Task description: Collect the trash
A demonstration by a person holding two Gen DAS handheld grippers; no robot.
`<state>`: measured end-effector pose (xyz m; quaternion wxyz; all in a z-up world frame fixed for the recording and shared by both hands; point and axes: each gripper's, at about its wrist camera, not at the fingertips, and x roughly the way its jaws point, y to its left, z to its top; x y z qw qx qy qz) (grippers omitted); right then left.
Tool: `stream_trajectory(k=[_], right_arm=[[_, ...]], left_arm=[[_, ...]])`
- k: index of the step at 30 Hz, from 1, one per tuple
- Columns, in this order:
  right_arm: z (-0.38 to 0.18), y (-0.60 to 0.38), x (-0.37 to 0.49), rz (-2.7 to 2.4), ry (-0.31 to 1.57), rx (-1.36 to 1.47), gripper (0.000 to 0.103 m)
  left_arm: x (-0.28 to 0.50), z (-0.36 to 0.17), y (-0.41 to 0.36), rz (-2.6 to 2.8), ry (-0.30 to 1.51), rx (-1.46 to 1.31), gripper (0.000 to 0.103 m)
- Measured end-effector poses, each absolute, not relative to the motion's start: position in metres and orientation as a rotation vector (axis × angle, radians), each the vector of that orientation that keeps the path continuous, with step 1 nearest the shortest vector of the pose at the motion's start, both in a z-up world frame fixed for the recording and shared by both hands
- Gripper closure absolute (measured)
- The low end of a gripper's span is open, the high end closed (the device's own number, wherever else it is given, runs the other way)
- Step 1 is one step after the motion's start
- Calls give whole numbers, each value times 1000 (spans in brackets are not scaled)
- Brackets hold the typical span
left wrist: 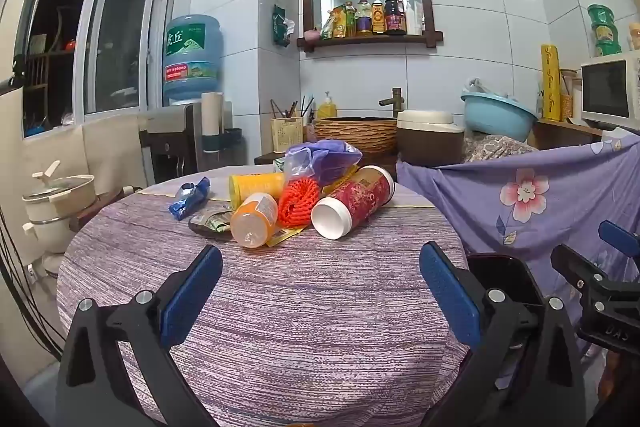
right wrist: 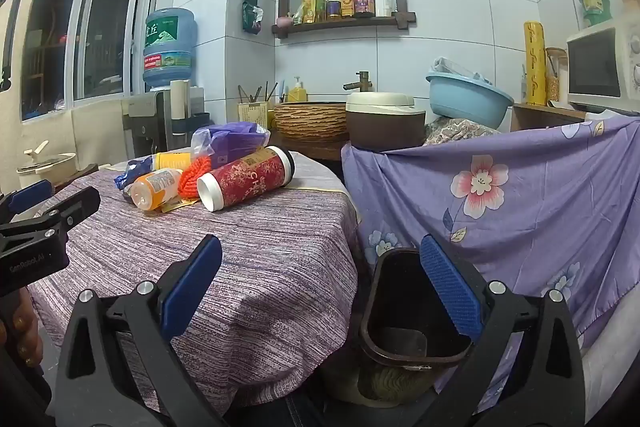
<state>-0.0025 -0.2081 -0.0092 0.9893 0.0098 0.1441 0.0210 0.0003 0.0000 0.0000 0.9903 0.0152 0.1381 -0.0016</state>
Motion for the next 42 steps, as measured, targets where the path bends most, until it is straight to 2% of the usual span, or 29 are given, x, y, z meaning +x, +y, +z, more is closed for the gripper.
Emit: stream_trajectory(k=[42], right_arm=[[-11,-208,1,46,296,21,5]], left_arm=[[4,-5,3,-5,279,41,5]])
